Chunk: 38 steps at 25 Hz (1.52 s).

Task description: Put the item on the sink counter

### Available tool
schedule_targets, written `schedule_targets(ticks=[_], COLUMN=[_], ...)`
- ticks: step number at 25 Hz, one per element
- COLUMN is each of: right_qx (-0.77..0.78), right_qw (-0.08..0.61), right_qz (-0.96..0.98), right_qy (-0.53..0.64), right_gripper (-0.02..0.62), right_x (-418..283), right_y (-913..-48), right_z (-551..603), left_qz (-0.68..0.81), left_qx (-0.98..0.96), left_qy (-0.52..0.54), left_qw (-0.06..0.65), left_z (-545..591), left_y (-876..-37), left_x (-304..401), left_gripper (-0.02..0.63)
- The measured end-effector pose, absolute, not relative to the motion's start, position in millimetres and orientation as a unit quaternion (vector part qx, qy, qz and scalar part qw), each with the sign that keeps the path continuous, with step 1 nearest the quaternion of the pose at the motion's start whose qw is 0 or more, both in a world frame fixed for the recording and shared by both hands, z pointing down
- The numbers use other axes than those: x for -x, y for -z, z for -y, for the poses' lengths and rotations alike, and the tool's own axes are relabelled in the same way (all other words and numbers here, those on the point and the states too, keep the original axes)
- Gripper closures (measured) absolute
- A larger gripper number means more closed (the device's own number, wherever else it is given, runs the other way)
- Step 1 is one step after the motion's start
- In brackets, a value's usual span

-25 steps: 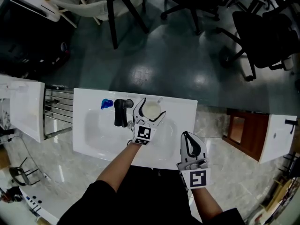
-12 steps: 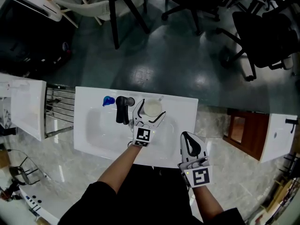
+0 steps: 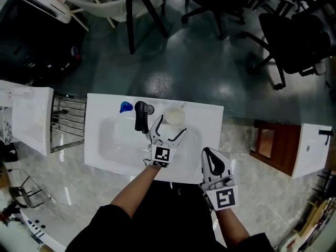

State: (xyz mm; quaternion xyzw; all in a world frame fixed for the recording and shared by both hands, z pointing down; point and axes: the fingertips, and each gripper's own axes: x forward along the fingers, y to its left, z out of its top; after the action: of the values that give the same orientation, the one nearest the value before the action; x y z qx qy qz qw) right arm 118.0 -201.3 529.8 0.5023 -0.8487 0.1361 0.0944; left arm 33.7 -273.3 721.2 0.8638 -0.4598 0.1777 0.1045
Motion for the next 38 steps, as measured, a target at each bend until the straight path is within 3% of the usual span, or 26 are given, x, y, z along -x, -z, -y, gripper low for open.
schedule_targets(ticks=[13, 22, 28, 38], right_qx=[-0.477, -0.531, -0.532, -0.539], right_qw=[0.078, 0.090, 0.065, 0.081], right_qz=[0.865, 0.834, 0.835, 0.835], right_qy=[-0.133, -0.120, -0.123, -0.075], right_gripper=[0.563, 0.563, 0.563, 0.563], right_x=[-61.2, -79.9, -46.5, -21.0], right_y=[-502.3, -483.9, -457.2, -423.7], right_z=[132.3, 105.2, 79.6, 14.0], left_qz=[0.430, 0.437, 0.437, 0.458], left_qx=[-0.884, -0.883, -0.883, -0.875], left_qy=[-0.156, -0.114, -0.080, 0.003], left_qw=[0.103, 0.127, 0.148, 0.159], left_z=[189.5, 131.3, 91.8, 33.9], left_y=[-683.9, -620.6, -574.6, -484.7], left_x=[-24.6, 0.4, 23.4, 83.9], left_gripper=[0.149, 0.149, 0.149, 0.150])
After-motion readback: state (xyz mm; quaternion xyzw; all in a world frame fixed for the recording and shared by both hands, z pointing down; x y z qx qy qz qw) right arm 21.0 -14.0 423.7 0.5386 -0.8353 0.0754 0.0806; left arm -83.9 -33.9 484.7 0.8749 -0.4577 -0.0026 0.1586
